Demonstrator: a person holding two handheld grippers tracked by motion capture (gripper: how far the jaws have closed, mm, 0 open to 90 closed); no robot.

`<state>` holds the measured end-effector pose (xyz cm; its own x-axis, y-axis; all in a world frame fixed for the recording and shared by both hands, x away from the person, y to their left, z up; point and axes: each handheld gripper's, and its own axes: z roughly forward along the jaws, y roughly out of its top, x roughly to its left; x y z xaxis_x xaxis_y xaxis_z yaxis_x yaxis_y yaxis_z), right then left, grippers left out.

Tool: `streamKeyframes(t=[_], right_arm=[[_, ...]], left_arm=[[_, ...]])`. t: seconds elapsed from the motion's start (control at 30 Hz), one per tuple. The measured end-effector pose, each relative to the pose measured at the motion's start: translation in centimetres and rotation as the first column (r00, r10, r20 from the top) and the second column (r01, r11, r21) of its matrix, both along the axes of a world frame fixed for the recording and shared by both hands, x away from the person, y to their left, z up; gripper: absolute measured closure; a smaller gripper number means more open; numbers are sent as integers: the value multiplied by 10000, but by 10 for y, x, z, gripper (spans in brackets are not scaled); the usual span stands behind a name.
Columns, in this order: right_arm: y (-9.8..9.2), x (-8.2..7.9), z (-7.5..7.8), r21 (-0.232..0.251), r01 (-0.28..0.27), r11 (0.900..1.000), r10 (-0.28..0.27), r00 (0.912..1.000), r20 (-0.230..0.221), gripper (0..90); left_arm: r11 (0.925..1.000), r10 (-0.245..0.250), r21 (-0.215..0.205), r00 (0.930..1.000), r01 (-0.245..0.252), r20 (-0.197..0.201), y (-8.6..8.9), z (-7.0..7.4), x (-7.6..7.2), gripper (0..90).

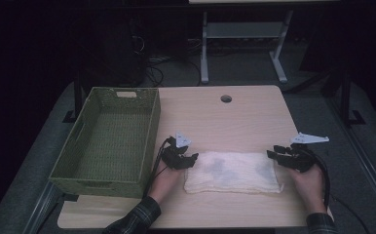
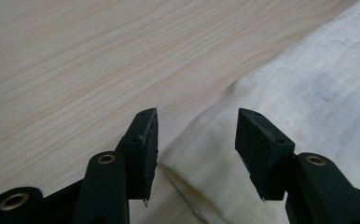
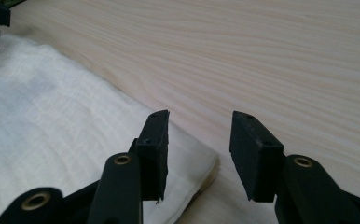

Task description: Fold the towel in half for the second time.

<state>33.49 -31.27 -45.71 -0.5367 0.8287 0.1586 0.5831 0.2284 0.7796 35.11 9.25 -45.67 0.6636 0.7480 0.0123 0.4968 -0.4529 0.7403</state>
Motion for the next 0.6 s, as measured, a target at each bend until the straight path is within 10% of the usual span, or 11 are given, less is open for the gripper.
streamKeyframes(t=[0.6], right_arm=[[1,12,-20,-703,6,9975,-51,9979,-639,656]], left_arm=[[9979,635,102,9980,-636,76,8,-4,11,494]])
